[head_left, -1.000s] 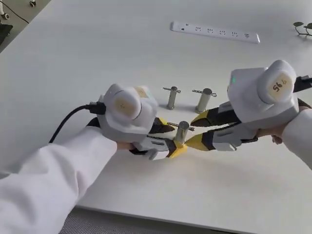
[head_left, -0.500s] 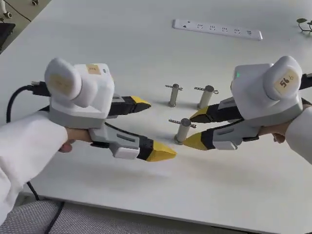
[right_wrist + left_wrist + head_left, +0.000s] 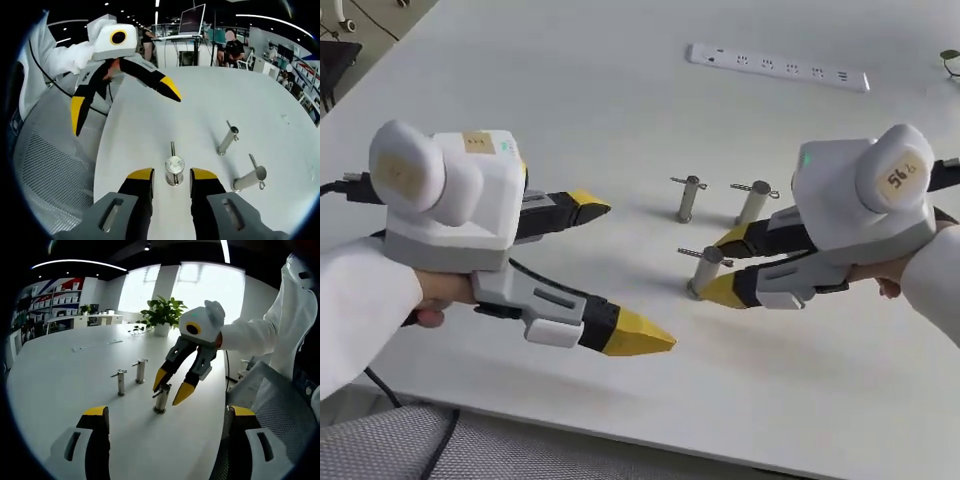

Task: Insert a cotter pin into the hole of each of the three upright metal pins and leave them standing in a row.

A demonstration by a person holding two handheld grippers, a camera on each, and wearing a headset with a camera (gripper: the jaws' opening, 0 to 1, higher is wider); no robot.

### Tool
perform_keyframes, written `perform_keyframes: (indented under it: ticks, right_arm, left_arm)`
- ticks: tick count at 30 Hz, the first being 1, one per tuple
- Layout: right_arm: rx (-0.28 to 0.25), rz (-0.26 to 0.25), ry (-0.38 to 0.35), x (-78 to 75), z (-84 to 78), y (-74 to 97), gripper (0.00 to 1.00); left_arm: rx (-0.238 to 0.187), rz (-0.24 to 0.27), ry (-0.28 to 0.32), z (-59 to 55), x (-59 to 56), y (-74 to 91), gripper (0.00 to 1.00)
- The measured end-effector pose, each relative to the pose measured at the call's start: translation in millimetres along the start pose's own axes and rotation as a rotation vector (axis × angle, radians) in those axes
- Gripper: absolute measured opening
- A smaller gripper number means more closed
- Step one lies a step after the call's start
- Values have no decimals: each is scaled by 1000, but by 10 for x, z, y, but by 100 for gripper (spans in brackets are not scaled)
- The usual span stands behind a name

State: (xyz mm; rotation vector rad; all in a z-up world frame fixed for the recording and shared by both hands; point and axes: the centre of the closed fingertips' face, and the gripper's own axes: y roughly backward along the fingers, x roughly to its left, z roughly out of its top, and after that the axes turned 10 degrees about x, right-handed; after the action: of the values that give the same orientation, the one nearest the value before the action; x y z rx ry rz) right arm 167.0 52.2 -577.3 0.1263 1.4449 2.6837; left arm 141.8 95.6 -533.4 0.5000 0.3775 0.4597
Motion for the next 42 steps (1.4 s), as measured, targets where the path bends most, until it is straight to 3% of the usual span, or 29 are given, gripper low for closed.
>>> perform_keyframes:
  ticks: [4, 9, 15, 16, 18, 25, 30, 33, 40, 42]
  right_arm:
    - [4, 11, -2, 14, -5, -34, 17]
    - [15, 14, 9, 11, -8, -84, 16]
    - [18, 10, 13, -11, 2, -107, 13]
    - [24, -17, 11, -59, -2, -98, 9]
    - [30, -11, 41, -25, -15, -96, 9]
    - [-3, -25, 52, -32, -14, -52, 8]
    - [-53, 0, 46, -79, -15, 134, 8]
    - [-50, 3, 72, -160, -116, 251, 8]
    - [-19, -23, 55, -505, -461, 448, 8]
    - [17, -72, 40, -658, -575, 501, 8]
  left_arm:
    - [9, -13, 4, -27, -54, -16, 99]
    - [25, -24, 1, -67, -102, -27, 99]
    - [31, -14, 14, -82, -88, -1, 99]
    - [30, -9, 15, -80, -78, 7, 99]
    - [30, -1, 19, -77, -58, 18, 99]
    - [47, 23, 24, -80, -1, 70, 99]
    - [58, 40, 30, -85, 42, 95, 99]
    - [65, 48, 28, -87, 58, 105, 99]
    - [59, 68, 64, -103, 81, 139, 99]
    - [64, 73, 72, -123, 79, 156, 99]
